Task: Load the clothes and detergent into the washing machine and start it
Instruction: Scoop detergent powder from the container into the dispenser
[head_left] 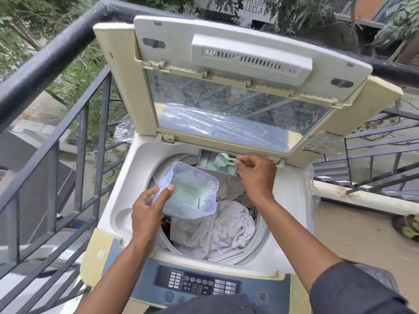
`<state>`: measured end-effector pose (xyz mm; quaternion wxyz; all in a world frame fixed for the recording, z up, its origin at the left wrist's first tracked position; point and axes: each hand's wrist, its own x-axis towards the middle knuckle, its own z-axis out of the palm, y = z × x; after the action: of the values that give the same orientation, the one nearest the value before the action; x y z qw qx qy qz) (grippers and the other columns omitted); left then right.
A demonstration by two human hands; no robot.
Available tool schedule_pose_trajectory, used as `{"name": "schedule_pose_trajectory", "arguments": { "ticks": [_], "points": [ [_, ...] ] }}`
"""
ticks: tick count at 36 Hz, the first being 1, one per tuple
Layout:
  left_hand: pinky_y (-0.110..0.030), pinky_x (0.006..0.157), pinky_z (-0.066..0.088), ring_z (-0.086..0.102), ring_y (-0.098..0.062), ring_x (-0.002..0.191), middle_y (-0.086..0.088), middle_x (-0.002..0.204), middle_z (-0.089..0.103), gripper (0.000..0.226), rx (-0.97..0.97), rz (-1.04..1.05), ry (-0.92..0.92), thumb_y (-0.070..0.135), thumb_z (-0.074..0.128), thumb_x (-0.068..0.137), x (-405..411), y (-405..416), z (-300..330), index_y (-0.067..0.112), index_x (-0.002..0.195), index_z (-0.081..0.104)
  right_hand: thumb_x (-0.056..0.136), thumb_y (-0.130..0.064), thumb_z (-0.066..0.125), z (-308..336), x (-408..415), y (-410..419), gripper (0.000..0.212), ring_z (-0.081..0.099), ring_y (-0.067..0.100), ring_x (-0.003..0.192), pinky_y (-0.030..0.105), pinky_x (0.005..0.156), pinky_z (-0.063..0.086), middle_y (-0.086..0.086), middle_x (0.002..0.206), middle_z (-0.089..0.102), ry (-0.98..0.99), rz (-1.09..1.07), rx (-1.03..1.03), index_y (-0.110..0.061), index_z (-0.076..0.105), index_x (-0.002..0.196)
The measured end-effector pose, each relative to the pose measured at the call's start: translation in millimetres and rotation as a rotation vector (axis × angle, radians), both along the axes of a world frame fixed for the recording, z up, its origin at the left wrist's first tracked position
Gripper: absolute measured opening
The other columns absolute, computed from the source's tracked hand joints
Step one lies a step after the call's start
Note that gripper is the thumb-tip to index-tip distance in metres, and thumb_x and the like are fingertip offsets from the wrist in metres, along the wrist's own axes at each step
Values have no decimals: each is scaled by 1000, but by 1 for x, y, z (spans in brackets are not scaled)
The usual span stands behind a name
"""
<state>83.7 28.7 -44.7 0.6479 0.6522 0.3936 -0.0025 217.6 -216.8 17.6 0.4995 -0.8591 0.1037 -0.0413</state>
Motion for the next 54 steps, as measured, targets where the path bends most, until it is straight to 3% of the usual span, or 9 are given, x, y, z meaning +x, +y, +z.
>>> {"name": "schedule_pose_trajectory", "arguments": {
  "ticks": [6, 14, 21, 27, 38, 46, 49, 54],
  "points": [
    [-55, 107, 55, 67, -14, 126, 7, 125, 76, 75, 17, 3, -3, 85, 86, 58, -2, 1, 2, 38, 115, 74, 87, -13, 80, 4, -4, -3, 9, 71, -1, 76, 29, 80, 62, -10, 84, 79, -101, 57, -148, -19, 84, 93],
    [-55, 107, 54, 67, -15, 125, 8, 123, 77, 79, 27, 9, 2, 85, 85, 57, -3, 3, 3, 35, 117, 74, 84, -3, 76, 3, -13, -12, 15, 73, 12, 75, 40, 72, 61, -6, 80, 79, -221, 119, -265, -16, 82, 85],
    [-55, 106, 55, 65, -13, 128, 9, 128, 74, 85, 24, 6, -14, 86, 85, 55, -5, -1, 9, 32, 119, 74, 85, -1, 75, 1, -19, -6, 12, 73, 20, 75, 41, 69, 61, 0, 81, 78, -288, 164, -280, -10, 82, 86],
    [-55, 106, 55, 65, -12, 128, 12, 128, 74, 81, 32, -3, -19, 87, 84, 57, -5, -3, 12, 35, 119, 75, 83, 2, 76, 6, -21, 13, 14, 73, 15, 75, 27, 68, 58, 0, 81, 79, -356, 239, -294, -10, 83, 85],
    [-56, 108, 54, 67, -14, 126, 7, 127, 76, 79, 4, 2, -4, 86, 85, 57, -8, -3, 17, 37, 118, 75, 80, 6, 73, 5, -14, 14, 19, 74, 18, 80, 35, 71, 60, 0, 84, 79, -429, 319, -337, -9, 83, 84],
    [-54, 105, 56, 68, -13, 124, 9, 127, 75, 79, -4, -6, 3, 86, 85, 57, -10, -3, 22, 37, 119, 74, 87, -8, 80, 20, -33, 3, 12, 72, 3, 77, 32, 73, 63, -13, 84, 77, -247, 197, -85, -17, 83, 93],
    [-55, 105, 56, 68, -14, 124, 8, 126, 75, 79, -4, -10, 4, 86, 85, 56, -12, -4, 23, 37, 117, 75, 86, -8, 82, 26, -50, 3, 16, 72, 5, 73, 33, 71, 63, -12, 81, 77, -152, 212, 20, -23, 82, 92],
    [-56, 102, 58, 70, -16, 120, 7, 120, 77, 77, -18, -34, -23, 84, 86, 56, -21, -11, 28, 32, 113, 78, 85, -25, 82, 12, -79, 4, 12, 70, 1, 73, 33, 70, 61, -19, 80, 76, 12, 311, -83, -34, 81, 92]
  ]
}}
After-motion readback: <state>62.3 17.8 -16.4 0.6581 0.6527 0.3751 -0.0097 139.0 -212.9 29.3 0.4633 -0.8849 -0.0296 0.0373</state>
